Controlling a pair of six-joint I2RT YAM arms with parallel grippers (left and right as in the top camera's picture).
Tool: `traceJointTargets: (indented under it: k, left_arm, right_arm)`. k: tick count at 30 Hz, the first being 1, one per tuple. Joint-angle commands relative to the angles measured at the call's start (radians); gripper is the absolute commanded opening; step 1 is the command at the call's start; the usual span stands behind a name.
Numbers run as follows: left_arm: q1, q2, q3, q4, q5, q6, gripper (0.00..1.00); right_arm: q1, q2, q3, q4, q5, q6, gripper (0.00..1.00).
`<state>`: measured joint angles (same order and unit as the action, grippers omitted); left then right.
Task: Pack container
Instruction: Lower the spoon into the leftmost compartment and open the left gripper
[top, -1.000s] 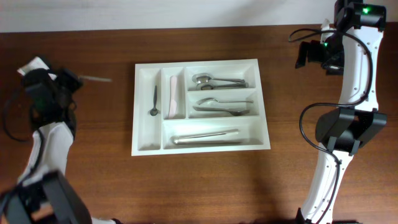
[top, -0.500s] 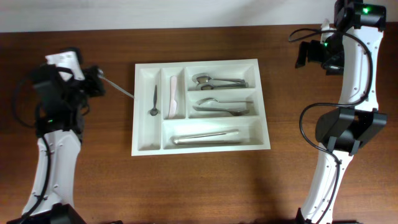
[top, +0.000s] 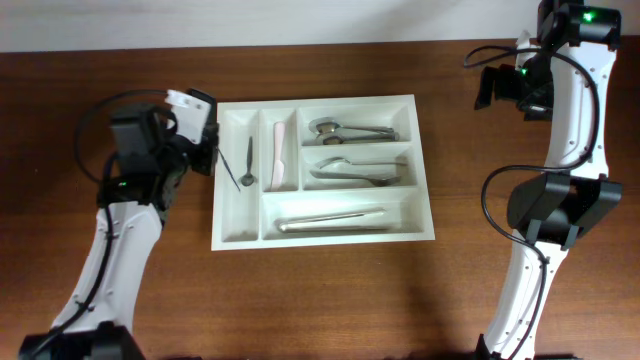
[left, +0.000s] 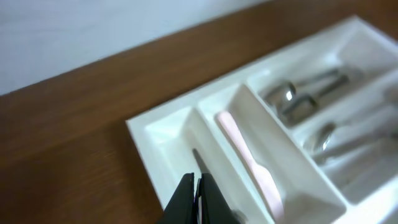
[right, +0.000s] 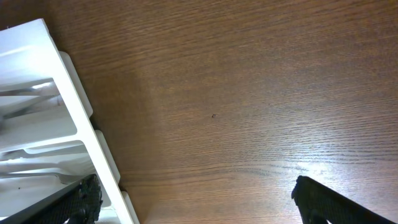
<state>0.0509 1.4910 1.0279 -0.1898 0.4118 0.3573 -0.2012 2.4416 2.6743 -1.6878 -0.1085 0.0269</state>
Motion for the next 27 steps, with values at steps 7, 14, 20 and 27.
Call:
traceJointTargets:
  k: [7,14,20,27]
  left_arm:
    - [-0.036,0.173,0.007,-0.009,0.015,0.265,0.02]
    - [-0.038,0.251,0.007,0.006,0.015,0.303,0.02]
    - [-0.038,0.254,0.007,0.051,0.014,0.302,0.56]
    - [-0.035,0.242,0.018,0.098,0.01,0.246,0.99]
  right_arm:
    - [0.003,0.0,0.019,0.0,0.009,0.008,0.99]
    - [0.003,0.0,0.019,0.0,0.009,0.008,0.99]
    - [0.003,0.0,0.019,0.0,0.009,0.008,0.99]
    - [0.003,0.0,0.019,0.0,0.009,0.008,0.99]
